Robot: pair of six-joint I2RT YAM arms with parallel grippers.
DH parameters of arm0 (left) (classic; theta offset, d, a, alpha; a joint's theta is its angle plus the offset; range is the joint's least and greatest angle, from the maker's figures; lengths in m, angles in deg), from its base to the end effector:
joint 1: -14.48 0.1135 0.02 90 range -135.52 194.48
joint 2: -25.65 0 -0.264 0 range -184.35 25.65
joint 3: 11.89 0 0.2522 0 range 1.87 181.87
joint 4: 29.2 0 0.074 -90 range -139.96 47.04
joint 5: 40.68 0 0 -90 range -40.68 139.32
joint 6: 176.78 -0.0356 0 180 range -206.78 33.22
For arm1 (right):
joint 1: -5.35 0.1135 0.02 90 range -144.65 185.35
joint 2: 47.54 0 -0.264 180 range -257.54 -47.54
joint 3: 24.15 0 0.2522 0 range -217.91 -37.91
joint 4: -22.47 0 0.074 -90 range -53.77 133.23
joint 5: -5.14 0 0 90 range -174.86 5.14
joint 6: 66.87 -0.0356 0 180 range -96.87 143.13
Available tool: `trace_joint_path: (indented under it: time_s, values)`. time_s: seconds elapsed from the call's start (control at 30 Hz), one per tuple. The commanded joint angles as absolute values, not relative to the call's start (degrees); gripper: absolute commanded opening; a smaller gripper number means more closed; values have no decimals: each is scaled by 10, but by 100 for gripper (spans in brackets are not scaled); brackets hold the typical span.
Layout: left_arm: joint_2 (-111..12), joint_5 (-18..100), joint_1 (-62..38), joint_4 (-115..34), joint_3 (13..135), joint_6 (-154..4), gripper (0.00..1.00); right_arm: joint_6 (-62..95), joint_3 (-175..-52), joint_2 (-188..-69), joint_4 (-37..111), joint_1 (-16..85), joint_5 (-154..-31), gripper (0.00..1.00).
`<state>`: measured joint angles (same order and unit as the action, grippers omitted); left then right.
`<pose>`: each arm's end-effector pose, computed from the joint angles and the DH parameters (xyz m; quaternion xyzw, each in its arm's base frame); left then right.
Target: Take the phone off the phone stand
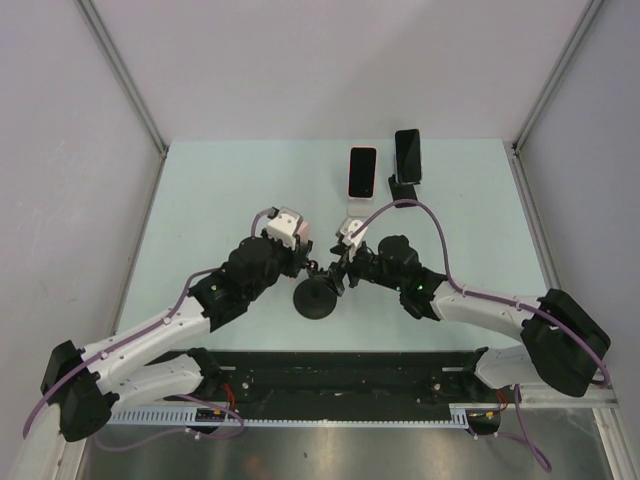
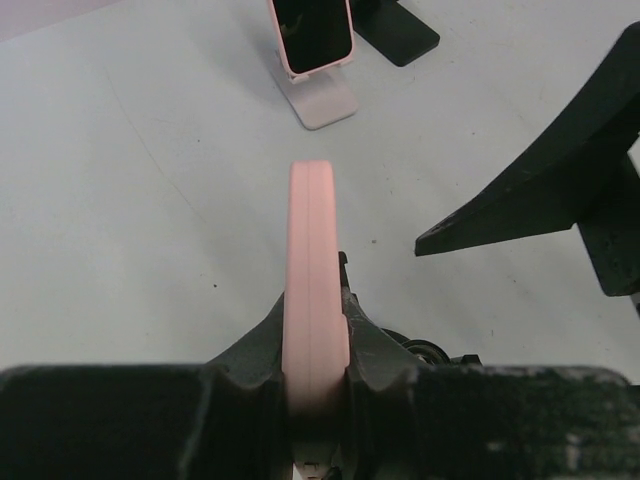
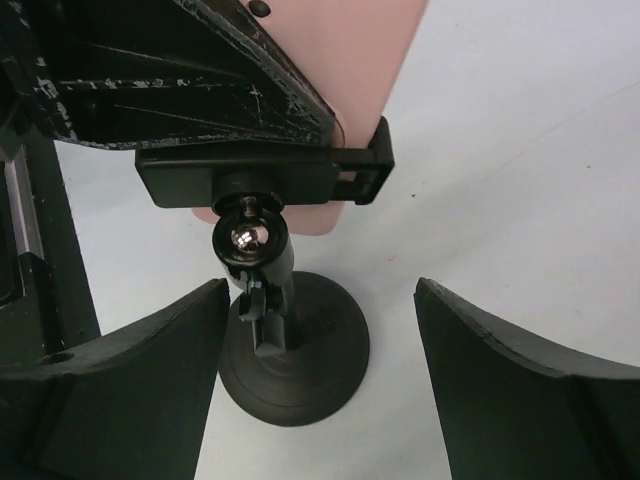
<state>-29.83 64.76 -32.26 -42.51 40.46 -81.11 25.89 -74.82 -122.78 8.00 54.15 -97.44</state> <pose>0.1619 -0.1582 0.2866 0.2031 0.7715 -0.1655 0.5798 0.1846 0.2227 0.2449 -0.3948 0.6556 0.3269 0.5546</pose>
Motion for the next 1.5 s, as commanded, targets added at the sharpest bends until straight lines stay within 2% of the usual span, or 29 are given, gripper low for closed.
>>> trace_joint_path:
  time_s: [0.0,0.23,0.43,0.53,0.57,0.63,0.67,0.87,1.1,1.47]
  values:
    - [-288,661,-337,-343,426,-783,0,273,-798,-1261,93,544,-1022,80]
    - [-294,658,-347,-336,428,-781,0,273,-842,-1301,133,550,-1033,78]
    - [-293,651,-351,-336,430,-782,0,278,-877,-1343,151,557,-1024,68]
    - [-289,646,-351,-336,428,-785,0,283,-887,-1352,158,559,-1025,46]
    - [-288,643,-350,-336,427,-787,0,288,-889,-1352,165,560,-1025,27]
    - [-284,634,-350,-340,427,-806,0,295,-889,-1347,174,558,-1025,5]
    - [-284,629,-347,-354,429,-815,0,303,-889,-1344,186,558,-1024,0]
    - [-273,516,-285,-406,440,-849,0,324,-889,-1323,239,537,-1068,0]
    - [-261,452,-245,-460,461,-881,0,349,-889,-1308,279,519,-1093,0]
    - [-246,457,-240,-476,466,-888,0,355,-888,-1305,279,517,-1082,0]
